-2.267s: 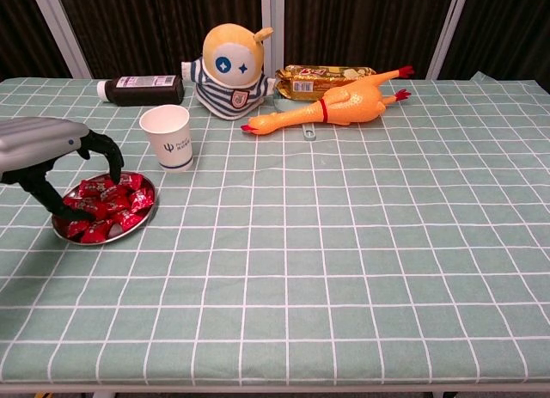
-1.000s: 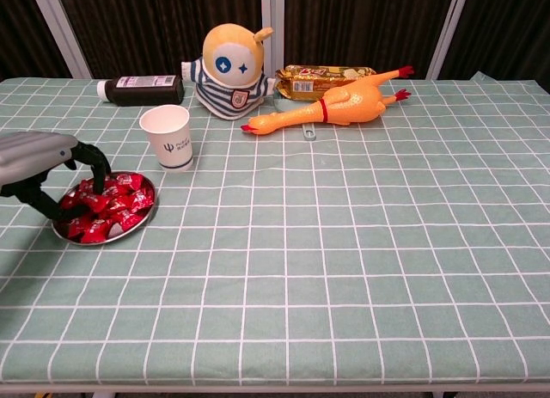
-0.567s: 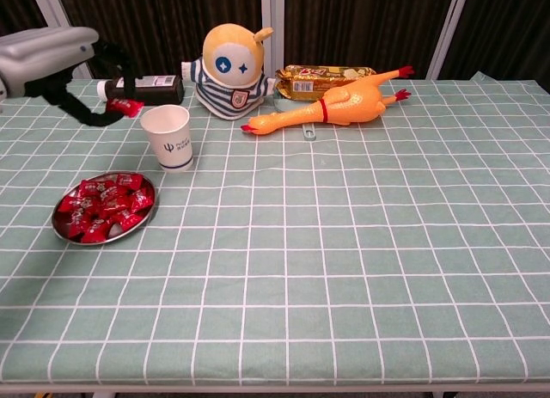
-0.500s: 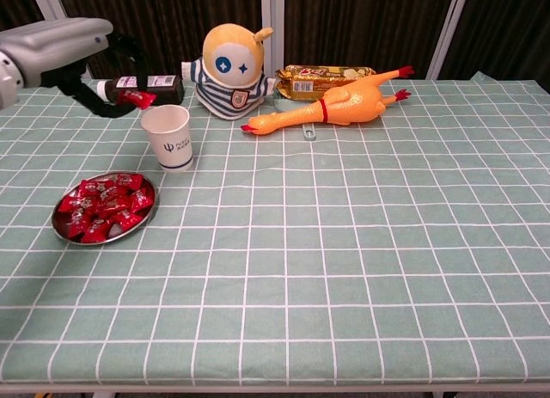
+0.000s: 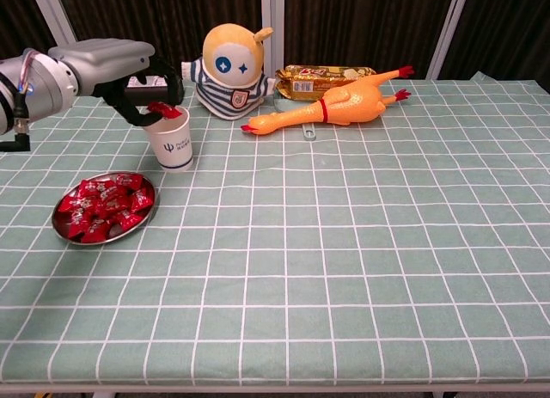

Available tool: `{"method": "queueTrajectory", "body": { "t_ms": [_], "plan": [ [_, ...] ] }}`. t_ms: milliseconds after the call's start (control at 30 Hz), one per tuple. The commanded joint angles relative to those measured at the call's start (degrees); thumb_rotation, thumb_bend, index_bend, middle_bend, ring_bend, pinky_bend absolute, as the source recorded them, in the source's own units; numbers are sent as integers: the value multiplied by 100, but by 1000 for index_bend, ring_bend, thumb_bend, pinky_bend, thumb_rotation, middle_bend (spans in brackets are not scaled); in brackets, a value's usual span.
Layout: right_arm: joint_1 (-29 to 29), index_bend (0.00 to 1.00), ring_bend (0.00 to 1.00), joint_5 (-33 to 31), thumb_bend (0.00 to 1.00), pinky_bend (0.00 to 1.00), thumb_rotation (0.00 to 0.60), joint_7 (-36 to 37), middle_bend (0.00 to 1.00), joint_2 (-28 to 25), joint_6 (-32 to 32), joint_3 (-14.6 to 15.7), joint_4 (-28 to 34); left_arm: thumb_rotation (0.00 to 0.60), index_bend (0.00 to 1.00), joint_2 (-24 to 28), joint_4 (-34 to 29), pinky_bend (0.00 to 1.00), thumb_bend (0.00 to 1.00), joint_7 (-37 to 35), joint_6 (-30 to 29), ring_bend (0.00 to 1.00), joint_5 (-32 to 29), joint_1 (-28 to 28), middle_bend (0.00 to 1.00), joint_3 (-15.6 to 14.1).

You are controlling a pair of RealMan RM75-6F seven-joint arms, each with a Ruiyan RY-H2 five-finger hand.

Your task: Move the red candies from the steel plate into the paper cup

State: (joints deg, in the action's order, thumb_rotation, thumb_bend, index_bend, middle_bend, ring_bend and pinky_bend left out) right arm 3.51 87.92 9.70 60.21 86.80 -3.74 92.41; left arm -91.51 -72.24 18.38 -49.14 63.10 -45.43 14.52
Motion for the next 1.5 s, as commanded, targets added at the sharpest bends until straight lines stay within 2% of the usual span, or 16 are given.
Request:
{"method": "queueTrajectory", "body": {
  "t_ms": [33,233,367,500,633,733,767,800,867,1067,1500],
  "plan": [
    [11,41,9,-5,80,102,600,22,195,11,-18,-4,-16,600,320,103,-223,265,414,7,-188,200,-15,96,325,-53],
    [63,41,9,52,81,102,600,31,195,2,-31,-26,-16,600,305,519,-880,265,413,-257,-988,200,271,567,324,-152],
    [74,41,9,88,82,102,600,25,195,-11,-2,-36,-7,600,305,843,-1293,266,402,-376,-1446,200,528,984,324,-432],
    [91,41,9,104,82,102,600,17,195,6,-28,-23,-10,600,310,1033,-1501,295,353,-213,-1556,209,587,1243,335,-748],
    [120,41,9,133,82,102,600,2,195,26,-49,-20,-1,600,356,1010,-1496,519,284,-76,-1345,358,584,1294,446,-993],
    [131,41,9,123,81,102,600,-12,195,28,-65,-22,13,600,430,932,-1360,792,248,22,-1063,589,520,1263,632,-1140],
    [129,41,9,124,81,102,600,-19,195,25,-63,-18,19,600,443,892,-1306,854,243,55,-959,660,456,1251,691,-1170],
    [126,41,9,125,82,102,600,-24,196,22,-58,-16,24,600,451,863,-1267,901,239,86,-897,722,407,1246,747,-1187],
    [117,41,9,117,82,102,600,-36,198,15,-47,-15,37,600,457,776,-1155,952,239,203,-855,784,334,1247,811,-1215],
    [107,41,9,115,81,103,600,-64,200,-4,-43,1,72,600,493,615,-893,974,248,331,-763,828,159,1236,866,-1183],
    [87,41,10,96,80,105,600,-94,201,-7,-27,11,110,600,543,399,-442,976,265,287,-514,835,89,1192,886,-1176]
  ]
}}
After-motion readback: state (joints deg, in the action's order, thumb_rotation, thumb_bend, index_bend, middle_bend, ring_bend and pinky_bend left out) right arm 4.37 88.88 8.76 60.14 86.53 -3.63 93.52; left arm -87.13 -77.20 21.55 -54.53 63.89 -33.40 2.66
